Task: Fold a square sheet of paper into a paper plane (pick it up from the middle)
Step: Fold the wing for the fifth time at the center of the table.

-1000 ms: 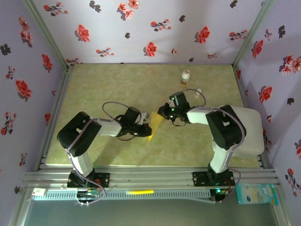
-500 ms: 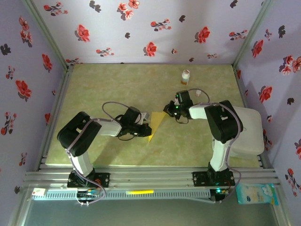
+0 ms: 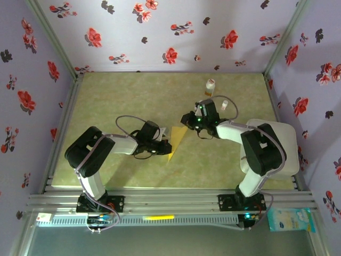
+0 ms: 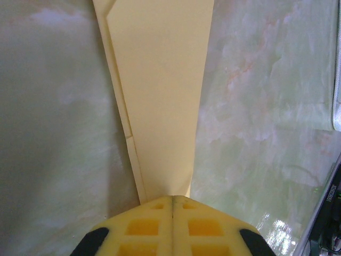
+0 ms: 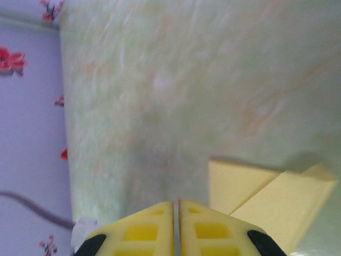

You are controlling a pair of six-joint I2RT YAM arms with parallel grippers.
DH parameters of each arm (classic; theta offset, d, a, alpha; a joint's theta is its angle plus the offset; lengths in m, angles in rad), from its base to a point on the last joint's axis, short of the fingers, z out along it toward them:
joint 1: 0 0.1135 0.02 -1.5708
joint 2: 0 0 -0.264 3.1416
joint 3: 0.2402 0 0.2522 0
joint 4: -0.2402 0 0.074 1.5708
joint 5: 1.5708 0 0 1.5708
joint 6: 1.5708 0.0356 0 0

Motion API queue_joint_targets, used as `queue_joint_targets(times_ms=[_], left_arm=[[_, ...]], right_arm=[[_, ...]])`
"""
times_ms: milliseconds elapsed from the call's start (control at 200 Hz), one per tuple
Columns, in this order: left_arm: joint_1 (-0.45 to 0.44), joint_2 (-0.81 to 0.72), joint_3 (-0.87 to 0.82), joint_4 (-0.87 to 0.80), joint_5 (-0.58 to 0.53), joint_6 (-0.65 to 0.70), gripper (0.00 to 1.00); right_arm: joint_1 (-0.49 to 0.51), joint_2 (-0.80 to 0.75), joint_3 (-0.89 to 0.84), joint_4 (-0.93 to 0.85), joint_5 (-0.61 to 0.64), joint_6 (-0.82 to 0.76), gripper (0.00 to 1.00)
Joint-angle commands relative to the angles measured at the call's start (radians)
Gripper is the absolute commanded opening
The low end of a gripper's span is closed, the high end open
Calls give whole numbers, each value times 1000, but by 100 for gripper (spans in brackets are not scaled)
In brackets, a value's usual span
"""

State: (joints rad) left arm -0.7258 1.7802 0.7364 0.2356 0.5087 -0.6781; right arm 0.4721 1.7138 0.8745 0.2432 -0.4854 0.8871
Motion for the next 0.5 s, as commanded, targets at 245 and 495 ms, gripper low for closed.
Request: queue_joint_targets(times_ms=[245,495], left_arm=[[-24,79,-45,-104,-38,-14,0],[-25,55,-40,-114,-37,-17,0]], right_arm=[[80,97,-61,64,-83,26,7],[77,154,-85,-44,11,-31,6]])
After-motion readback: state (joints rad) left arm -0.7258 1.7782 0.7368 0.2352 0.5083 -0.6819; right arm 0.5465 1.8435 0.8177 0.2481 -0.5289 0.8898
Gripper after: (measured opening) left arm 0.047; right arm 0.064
